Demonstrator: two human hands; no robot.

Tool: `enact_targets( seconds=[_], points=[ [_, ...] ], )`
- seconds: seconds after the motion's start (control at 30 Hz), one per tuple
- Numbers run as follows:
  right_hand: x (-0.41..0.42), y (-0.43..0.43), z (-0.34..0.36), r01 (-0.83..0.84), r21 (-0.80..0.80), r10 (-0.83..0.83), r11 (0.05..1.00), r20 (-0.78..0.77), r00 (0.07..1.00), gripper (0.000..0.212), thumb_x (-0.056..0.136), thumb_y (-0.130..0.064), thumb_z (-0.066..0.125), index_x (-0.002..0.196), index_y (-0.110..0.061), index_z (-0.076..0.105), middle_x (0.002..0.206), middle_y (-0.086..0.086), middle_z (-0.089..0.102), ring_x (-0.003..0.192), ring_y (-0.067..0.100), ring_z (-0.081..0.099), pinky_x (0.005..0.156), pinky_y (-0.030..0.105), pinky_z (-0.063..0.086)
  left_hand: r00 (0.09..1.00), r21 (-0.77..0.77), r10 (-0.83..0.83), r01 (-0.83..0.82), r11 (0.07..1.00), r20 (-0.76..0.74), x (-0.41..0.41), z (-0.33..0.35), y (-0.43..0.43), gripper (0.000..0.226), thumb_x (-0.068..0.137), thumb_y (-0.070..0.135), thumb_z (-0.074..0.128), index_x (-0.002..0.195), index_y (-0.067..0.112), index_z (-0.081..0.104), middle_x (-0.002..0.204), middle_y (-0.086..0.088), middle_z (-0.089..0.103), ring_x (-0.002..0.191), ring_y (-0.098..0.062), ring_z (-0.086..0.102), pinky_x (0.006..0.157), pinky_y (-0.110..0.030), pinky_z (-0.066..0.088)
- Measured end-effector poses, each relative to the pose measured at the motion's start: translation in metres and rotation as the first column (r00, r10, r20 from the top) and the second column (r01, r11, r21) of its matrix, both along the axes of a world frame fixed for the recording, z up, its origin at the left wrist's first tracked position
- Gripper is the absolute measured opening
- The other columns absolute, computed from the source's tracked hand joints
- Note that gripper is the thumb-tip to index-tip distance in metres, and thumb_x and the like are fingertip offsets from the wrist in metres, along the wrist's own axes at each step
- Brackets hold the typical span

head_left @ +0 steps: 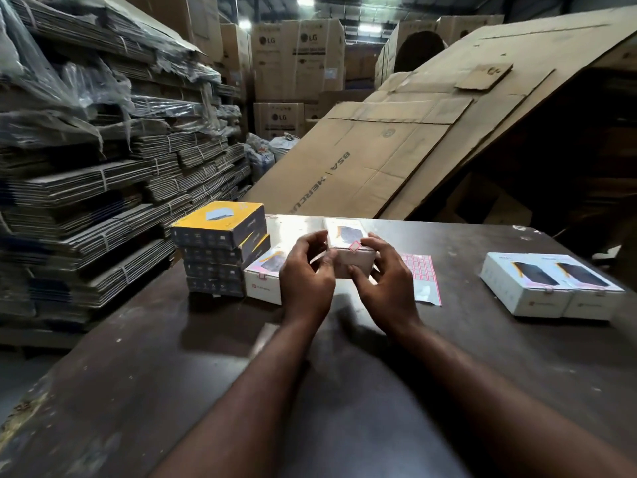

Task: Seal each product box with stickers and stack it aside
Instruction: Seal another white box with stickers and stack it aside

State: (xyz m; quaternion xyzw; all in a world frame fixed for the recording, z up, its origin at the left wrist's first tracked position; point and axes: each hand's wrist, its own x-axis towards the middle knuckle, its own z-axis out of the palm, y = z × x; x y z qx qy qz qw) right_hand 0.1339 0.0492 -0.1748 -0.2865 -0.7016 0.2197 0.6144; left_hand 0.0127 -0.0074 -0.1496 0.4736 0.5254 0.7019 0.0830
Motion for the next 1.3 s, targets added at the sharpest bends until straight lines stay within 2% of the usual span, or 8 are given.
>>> enact_targets(
  seconds=[0.2, 0.3, 0.47, 0.57, 0.83, 0.97, 1.1, 1.3],
  points=[
    [0.030, 0.006, 0.000, 0.019, 0.024, -0.021, 1.000, 0.092, 0.996, 0.049, 0.075, 0.001, 0.080, 0.120, -0.010, 0.064, 0.135, 0.008, 0.058, 0.124, 0.021, 0.060, 0.090, 0.017, 0.055, 0.880, -0.094, -0.283, 0.341, 0.935, 0.380, 0.003, -0.009, 0.011, 0.043, 0.086, 0.011, 0.079, 0.127, 0.009, 0.064, 0.113, 0.001, 0.071, 0.098, 0.002, 0.069, 0.085, -0.016, 0.054],
    [0.028, 0.003, -0.001, 0.009, 0.021, -0.011, 1.000, 0.103, 0.995, 0.050, 0.073, 0.002, 0.081, 0.118, -0.011, 0.065, 0.134, 0.008, 0.059, 0.123, 0.022, 0.060, 0.088, 0.015, 0.054, 0.848, -0.128, -0.303, 0.391, 0.911, 0.434, 0.000, -0.012, 0.012, 0.043, 0.078, 0.034, 0.084, 0.116, 0.021, 0.069, 0.115, 0.002, 0.074, 0.108, -0.011, 0.069, 0.096, -0.030, 0.053],
    [0.024, 0.001, -0.001, -0.018, -0.045, 0.022, 0.999, 0.081, 0.997, 0.047, 0.070, -0.001, 0.086, 0.111, -0.012, 0.067, 0.129, 0.001, 0.060, 0.107, 0.017, 0.066, 0.081, 0.017, 0.057, 0.801, -0.146, -0.313, 0.439, 0.886, 0.509, 0.000, -0.005, 0.007, 0.017, 0.096, 0.025, 0.067, 0.113, 0.023, 0.064, 0.102, 0.012, 0.068, 0.087, 0.002, 0.064, 0.079, -0.032, 0.055],
    [0.023, 0.000, -0.001, -0.027, -0.043, 0.032, 0.999, 0.104, 0.994, 0.045, 0.068, -0.003, 0.087, 0.104, -0.019, 0.067, 0.126, -0.002, 0.060, 0.108, 0.015, 0.065, 0.079, 0.015, 0.056, 0.775, -0.163, -0.292, 0.449, 0.878, 0.561, 0.002, -0.004, 0.007, 0.011, 0.095, 0.028, 0.068, 0.104, 0.024, 0.062, 0.097, 0.006, 0.068, 0.081, -0.006, 0.066, 0.071, -0.031, 0.055],
    [0.021, -0.004, -0.002, -0.067, -0.130, 0.083, 0.989, 0.118, 0.989, 0.035, 0.076, -0.015, 0.085, 0.102, -0.031, 0.068, 0.125, -0.007, 0.062, 0.110, 0.015, 0.065, 0.080, 0.028, 0.060, 0.728, -0.203, -0.256, 0.479, 0.854, 0.636, -0.001, -0.005, 0.007, 0.038, 0.089, 0.029, 0.076, 0.122, 0.020, 0.060, 0.122, -0.010, 0.069, 0.100, -0.029, 0.068, 0.067, -0.034, 0.057],
    [0.019, -0.006, 0.001, -0.139, -0.250, 0.144, 0.958, 0.001, 0.990, 0.015, 0.086, -0.021, 0.080, 0.094, -0.029, 0.071, 0.118, -0.010, 0.067, 0.108, 0.015, 0.067, 0.081, 0.018, 0.054, 0.742, -0.239, -0.223, 0.461, 0.855, 0.632, -0.003, -0.006, 0.008, 0.041, 0.088, 0.031, 0.078, 0.122, 0.018, 0.060, 0.121, -0.012, 0.070, 0.112, -0.036, 0.068, 0.077, -0.043, 0.059],
    [0.019, -0.003, 0.003, -0.088, -0.253, 0.093, 0.963, 0.009, 0.996, 0.007, 0.087, -0.026, 0.079, 0.092, -0.023, 0.075, 0.108, -0.013, 0.071, 0.104, 0.003, 0.066, 0.083, 0.023, 0.052, 0.764, -0.248, -0.231, 0.454, 0.856, 0.602, -0.005, -0.006, 0.009, 0.044, 0.087, 0.031, 0.079, 0.123, 0.015, 0.060, 0.118, -0.011, 0.071, 0.103, -0.031, 0.071, 0.063, -0.031, 0.056],
    [0.018, -0.002, 0.004, -0.004, -0.180, 0.015, 0.984, 0.059, 0.998, 0.005, 0.086, -0.025, 0.078, 0.090, -0.024, 0.076, 0.101, -0.011, 0.073, 0.103, 0.004, 0.065, 0.085, 0.025, 0.047, 0.810, -0.254, -0.228, 0.414, 0.874, 0.540, -0.003, -0.003, 0.008, 0.042, 0.089, 0.026, 0.076, 0.127, 0.015, 0.061, 0.112, -0.005, 0.071, 0.094, -0.025, 0.068, 0.075, -0.033, 0.053]
  ],
)
